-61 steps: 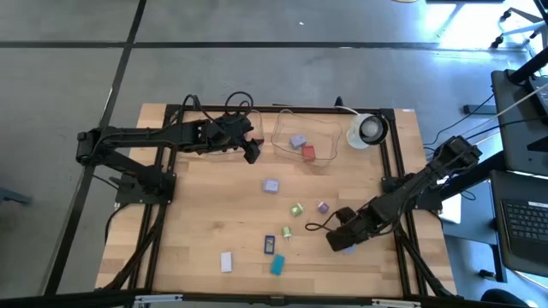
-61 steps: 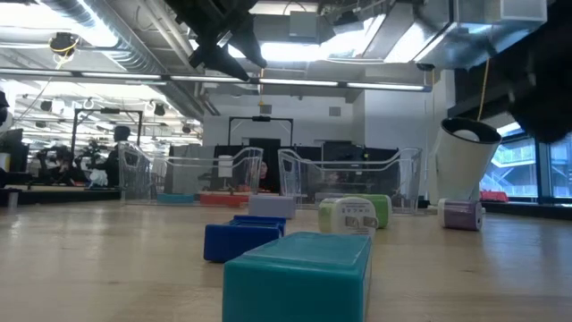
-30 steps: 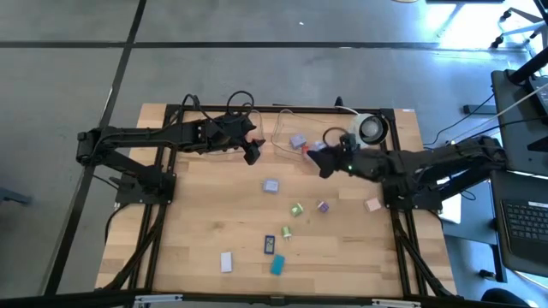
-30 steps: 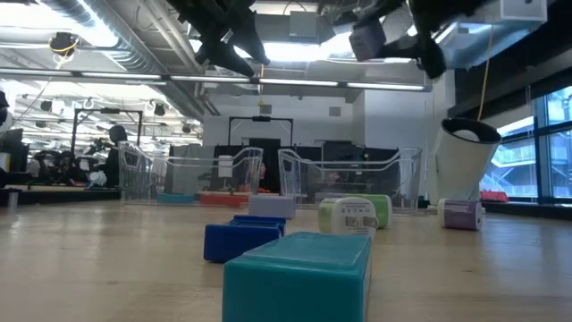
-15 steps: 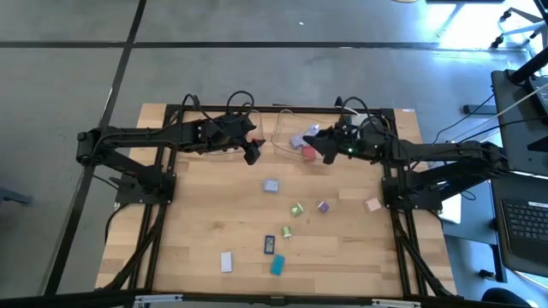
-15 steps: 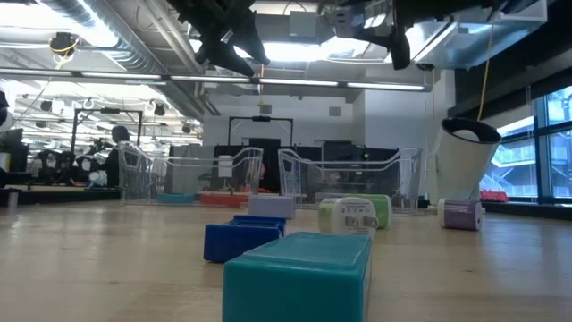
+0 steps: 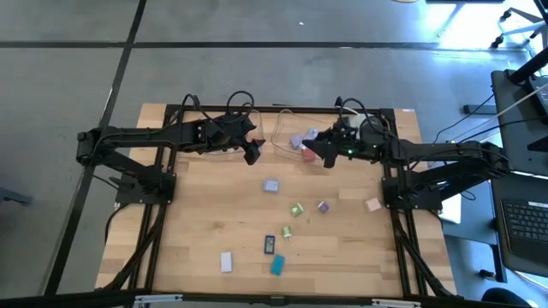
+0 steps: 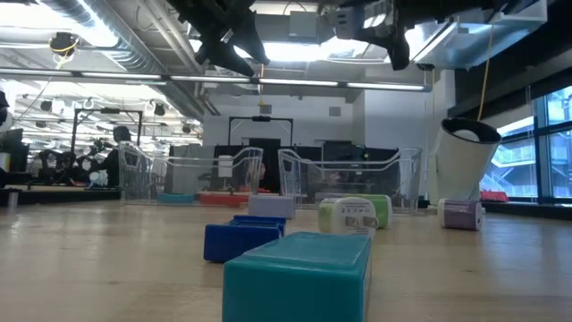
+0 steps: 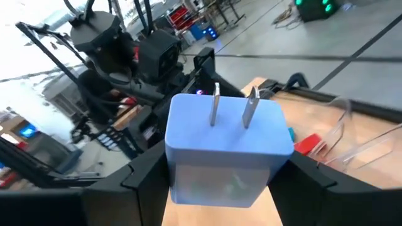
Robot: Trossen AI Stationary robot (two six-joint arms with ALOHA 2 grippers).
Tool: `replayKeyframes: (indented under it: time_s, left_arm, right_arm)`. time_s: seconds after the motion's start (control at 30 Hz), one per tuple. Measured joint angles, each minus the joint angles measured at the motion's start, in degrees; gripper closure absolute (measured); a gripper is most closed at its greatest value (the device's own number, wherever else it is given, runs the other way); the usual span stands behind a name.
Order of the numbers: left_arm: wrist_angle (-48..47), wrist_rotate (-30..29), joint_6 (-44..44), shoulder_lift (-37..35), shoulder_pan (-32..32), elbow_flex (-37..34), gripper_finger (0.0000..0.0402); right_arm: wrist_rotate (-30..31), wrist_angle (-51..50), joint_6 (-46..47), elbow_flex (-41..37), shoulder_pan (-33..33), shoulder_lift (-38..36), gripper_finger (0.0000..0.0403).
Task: Pick & Place Office items
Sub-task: Put the bottom purple charger adapter into the right transparent bin
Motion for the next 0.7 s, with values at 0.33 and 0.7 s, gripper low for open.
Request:
replayKeyframes:
  time_s: [0.33,0.7]
  left_arm:
    - [0.00,0.00,0.00,0.00,0.00,0.00,0.0123]
    - [0.00,-0.02,0.00,-0.02,-0.01,0.00,0.0123]
  right_arm:
    - [8.50,-1.11,-4.22,0.00,-1.76,3.13,0.0177]
    - [9.50,-2.90,-3.12,0.00,-6.94,12.63,0.0177]
